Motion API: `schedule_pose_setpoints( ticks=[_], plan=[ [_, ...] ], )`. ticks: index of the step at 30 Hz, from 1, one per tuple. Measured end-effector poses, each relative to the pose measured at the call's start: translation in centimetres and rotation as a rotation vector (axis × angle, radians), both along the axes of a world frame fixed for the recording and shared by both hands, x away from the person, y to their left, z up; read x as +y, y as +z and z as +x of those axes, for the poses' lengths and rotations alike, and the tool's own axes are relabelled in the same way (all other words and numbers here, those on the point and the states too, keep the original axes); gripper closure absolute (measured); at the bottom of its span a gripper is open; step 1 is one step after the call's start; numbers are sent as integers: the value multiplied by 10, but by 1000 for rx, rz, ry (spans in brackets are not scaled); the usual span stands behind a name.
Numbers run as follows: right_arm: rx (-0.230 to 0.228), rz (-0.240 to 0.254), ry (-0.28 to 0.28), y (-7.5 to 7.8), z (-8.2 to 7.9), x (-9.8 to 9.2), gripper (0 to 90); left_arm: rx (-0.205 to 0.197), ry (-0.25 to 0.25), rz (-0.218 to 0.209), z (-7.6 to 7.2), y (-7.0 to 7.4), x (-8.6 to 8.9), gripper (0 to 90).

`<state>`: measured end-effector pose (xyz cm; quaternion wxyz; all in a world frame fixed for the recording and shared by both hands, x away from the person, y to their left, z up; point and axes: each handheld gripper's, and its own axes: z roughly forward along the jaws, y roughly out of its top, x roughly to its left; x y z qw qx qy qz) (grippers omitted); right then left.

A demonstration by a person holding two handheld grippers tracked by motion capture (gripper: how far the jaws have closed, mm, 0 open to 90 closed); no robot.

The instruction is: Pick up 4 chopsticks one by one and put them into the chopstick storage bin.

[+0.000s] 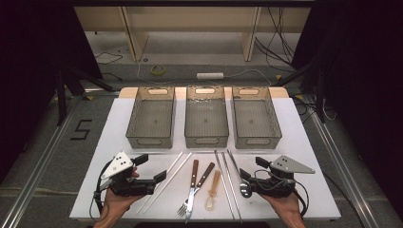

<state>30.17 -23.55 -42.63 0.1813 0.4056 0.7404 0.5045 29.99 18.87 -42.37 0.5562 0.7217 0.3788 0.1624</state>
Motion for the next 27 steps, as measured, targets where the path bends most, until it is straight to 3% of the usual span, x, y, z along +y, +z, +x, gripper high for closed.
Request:
schedule_pose_setpoints(
  ticks=[7,13,15,16,18,19,20,22,25,26,27],
  plan=[
    [-1,-3,0,1,0,0,265,12,3,15,1,0,0,92],
    [-1,-6,-1,1,0,0,266,47,14,33,3,1,0,107],
    [1,-5,0,1,0,-1,267,93,17,63,6,2,-2,129],
    [2,-5,1,1,0,-1,267,93,17,63,6,2,-2,135],
    [3,-7,2,1,1,-1,267,128,22,129,9,4,-6,151],
    [4,-8,2,0,1,-1,267,128,22,129,9,4,-6,158],
    [6,-8,3,0,1,-1,267,156,29,174,12,6,-9,169],
    [7,-11,5,0,1,-1,266,197,31,205,16,6,-11,206],
    [11,-15,9,0,1,0,266,254,42,291,21,4,-17,281],
    [11,-15,12,0,1,0,267,254,42,291,21,4,-17,296],
    [13,-14,14,-1,1,0,269,299,36,341,25,1,-21,331]
  ],
)
